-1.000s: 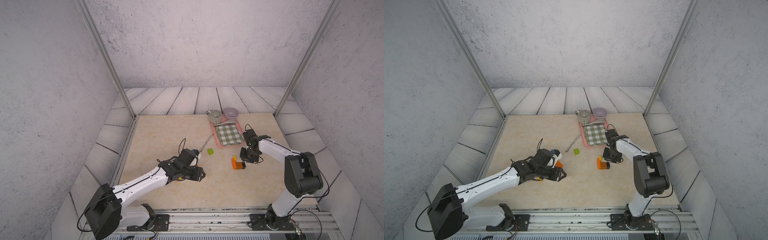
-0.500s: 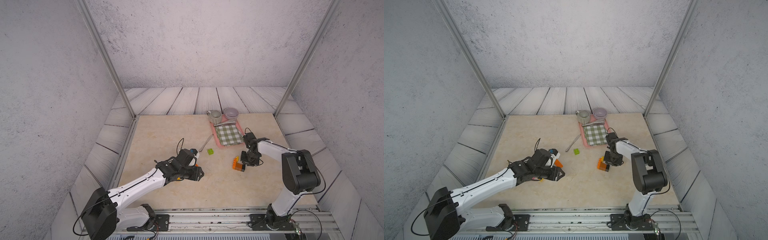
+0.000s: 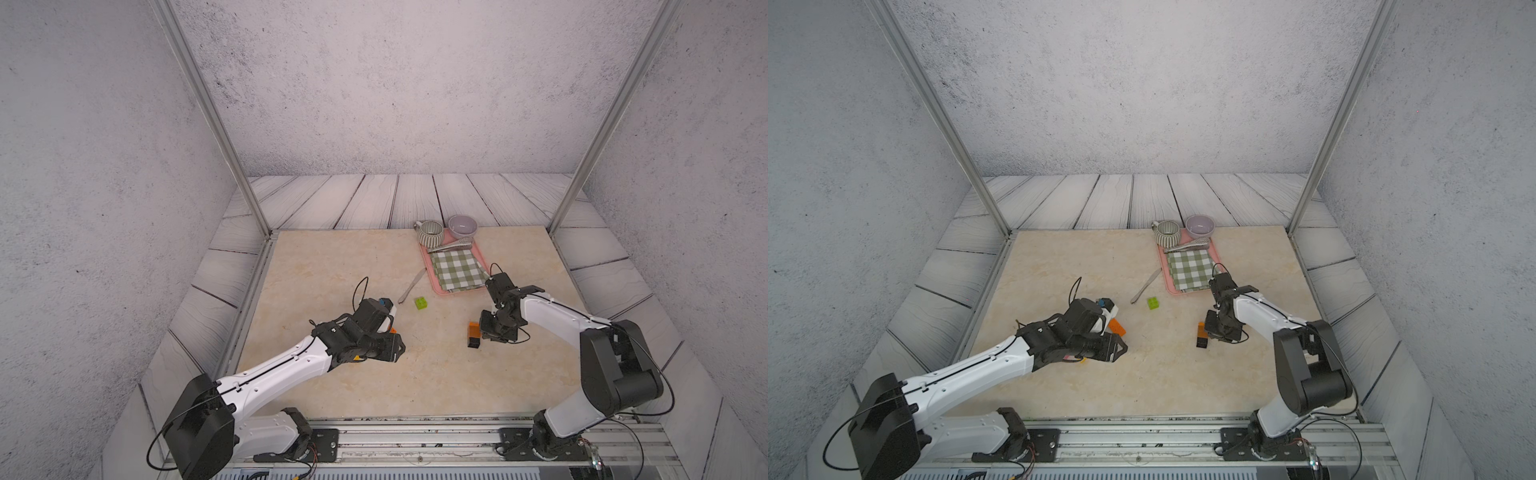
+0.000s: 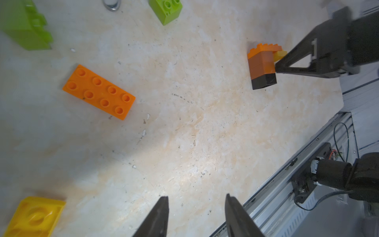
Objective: Assemble the letter r with lego
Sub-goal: Adjust the lego brick at the center of the board, then pick up the lego brick from the center of the board.
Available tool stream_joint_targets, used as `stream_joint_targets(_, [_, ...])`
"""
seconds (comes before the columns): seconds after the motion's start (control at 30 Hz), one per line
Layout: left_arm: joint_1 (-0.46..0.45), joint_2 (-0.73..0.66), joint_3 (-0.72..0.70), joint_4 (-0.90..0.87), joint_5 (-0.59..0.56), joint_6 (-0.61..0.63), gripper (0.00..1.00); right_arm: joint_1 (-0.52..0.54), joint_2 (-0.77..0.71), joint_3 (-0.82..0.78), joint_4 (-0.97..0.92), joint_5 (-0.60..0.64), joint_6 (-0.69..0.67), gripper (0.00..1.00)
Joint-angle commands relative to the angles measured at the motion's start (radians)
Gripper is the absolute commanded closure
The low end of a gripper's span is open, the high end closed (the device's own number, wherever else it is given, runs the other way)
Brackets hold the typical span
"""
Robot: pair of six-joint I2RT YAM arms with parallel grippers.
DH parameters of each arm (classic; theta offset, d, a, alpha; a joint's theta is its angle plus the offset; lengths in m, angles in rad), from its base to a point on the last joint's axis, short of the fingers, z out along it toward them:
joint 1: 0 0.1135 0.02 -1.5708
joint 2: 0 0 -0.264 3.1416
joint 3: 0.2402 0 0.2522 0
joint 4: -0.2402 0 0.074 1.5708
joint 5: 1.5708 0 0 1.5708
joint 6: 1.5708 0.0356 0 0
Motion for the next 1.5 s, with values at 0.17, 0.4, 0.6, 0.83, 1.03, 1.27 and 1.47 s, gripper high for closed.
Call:
stream_joint_targets(0.17, [0.211, -0.146, -0.088, 0.012, 0.009, -0.051, 0.47, 0.214, -0.125, 0.105, 0.033, 0.098, -0.079, 0.56])
stream_joint_targets(0.4, [0.375, -0.158, -0.105, -0.010, 0.066, -0.059, 0.47, 0.416, 0.112, 0.314, 0.090, 0.021, -0.182, 0.45])
stream_joint_targets(0.6, [0.520, -0.150, -0.149, 0.014, 0.159, -0.083, 0.48, 0.514, 0.330, 0.503, 0.066, -0.019, -0.244, 0.43])
stream_joint_targets(0.83, [0.656, -0.167, -0.190, -0.029, 0.170, -0.094, 0.50, 0.612, 0.493, 0.709, 0.020, -0.031, -0.277, 0.43])
stream_joint_targets(1.03, [0.735, -0.168, -0.233, -0.061, 0.160, -0.099, 0.50, 0.644, 0.625, 0.872, -0.027, -0.013, -0.279, 0.43])
stream_joint_targets(1.27, [0.747, -0.156, -0.250, -0.050, 0.189, -0.099, 0.49, 0.609, 0.719, 0.991, -0.035, -0.051, -0.417, 0.29])
stream_joint_targets(1.47, [0.747, -0.109, -0.228, -0.047, 0.255, -0.072, 0.49, 0.544, 0.818, 1.092, -0.081, -0.175, -0.660, 0.23])
